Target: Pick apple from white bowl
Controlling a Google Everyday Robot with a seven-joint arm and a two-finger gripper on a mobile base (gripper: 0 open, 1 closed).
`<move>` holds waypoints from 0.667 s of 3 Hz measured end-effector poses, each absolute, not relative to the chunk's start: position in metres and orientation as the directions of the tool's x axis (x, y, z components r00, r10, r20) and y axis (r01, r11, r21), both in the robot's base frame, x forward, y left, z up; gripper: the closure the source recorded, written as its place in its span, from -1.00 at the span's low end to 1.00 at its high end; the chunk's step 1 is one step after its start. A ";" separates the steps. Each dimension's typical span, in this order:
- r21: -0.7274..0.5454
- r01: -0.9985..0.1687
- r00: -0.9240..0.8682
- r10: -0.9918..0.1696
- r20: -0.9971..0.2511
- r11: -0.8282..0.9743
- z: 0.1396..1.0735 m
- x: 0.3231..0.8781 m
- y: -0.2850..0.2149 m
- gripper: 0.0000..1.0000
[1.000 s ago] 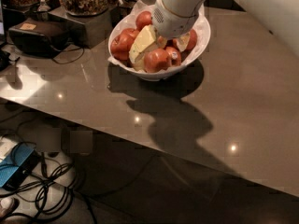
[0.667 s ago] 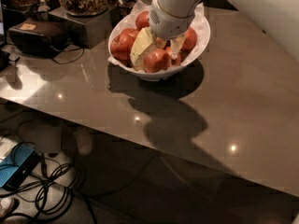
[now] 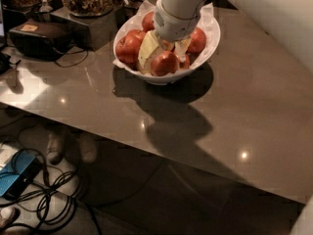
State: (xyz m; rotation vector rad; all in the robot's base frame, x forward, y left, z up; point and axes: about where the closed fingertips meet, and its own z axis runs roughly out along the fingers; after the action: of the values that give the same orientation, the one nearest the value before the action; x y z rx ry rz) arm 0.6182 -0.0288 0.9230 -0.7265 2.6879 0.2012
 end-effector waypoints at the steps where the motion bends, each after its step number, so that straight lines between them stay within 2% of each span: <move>1: 0.043 -0.508 -0.810 -0.460 -0.364 0.860 0.921 0.619 -0.030 -0.36; 2: 0.039 -0.501 -0.816 -0.457 -0.353 0.864 0.914 0.620 -0.034 -0.26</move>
Offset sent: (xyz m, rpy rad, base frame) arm 0.0007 -0.0074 -0.0077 -0.0175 0.0046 -0.0149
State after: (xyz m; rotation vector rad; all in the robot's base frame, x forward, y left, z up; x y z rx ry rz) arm 0.6201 -0.0337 0.9141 -0.7168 2.7042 0.1852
